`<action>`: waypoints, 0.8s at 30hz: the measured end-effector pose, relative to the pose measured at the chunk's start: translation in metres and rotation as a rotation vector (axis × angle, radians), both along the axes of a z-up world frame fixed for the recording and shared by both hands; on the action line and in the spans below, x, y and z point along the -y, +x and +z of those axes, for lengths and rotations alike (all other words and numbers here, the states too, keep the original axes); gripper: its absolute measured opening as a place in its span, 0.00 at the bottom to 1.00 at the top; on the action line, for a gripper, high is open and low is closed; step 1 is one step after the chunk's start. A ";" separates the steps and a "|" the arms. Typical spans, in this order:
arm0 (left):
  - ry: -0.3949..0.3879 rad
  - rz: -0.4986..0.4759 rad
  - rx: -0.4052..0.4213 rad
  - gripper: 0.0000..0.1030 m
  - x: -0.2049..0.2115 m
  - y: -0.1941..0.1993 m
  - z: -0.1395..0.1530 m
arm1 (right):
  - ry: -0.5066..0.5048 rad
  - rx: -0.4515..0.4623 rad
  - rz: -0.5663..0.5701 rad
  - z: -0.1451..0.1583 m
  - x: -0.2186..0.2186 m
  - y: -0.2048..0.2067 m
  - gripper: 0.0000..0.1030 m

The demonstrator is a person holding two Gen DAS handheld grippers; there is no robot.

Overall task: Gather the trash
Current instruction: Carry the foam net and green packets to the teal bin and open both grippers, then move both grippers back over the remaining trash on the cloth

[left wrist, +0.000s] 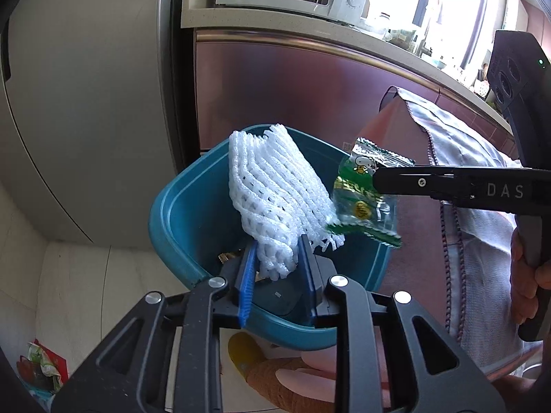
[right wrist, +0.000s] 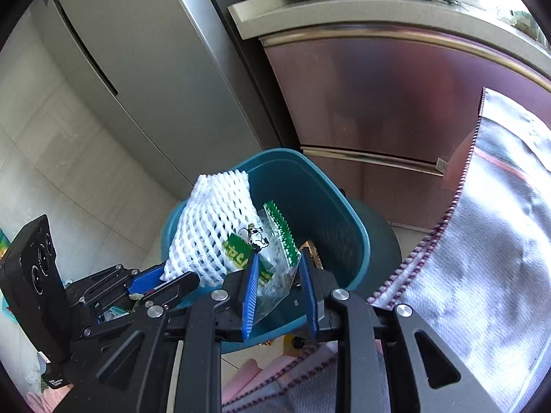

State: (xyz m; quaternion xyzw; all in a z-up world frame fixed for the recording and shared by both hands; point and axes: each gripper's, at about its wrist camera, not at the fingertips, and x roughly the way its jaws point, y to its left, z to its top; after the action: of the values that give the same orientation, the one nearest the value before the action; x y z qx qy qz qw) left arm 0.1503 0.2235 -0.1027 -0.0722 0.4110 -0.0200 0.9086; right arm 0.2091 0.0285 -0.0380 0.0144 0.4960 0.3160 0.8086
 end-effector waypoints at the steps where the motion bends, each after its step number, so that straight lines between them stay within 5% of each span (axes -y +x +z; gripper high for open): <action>1: -0.005 0.001 -0.005 0.25 -0.001 0.003 -0.003 | -0.006 -0.003 -0.002 -0.001 -0.004 0.002 0.22; 13: -0.040 0.023 -0.024 0.29 -0.002 0.013 -0.019 | 0.009 0.003 -0.010 -0.005 -0.001 0.002 0.30; 24: -0.022 -0.049 0.123 0.42 0.030 -0.020 0.028 | 0.101 0.142 -0.032 0.031 0.045 -0.040 0.34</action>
State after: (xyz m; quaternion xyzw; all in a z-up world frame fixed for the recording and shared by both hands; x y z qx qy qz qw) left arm 0.1308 0.1932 -0.0745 -0.0709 0.3558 -0.0512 0.9305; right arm 0.1694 -0.0160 -0.0074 0.0407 0.4205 0.3278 0.8450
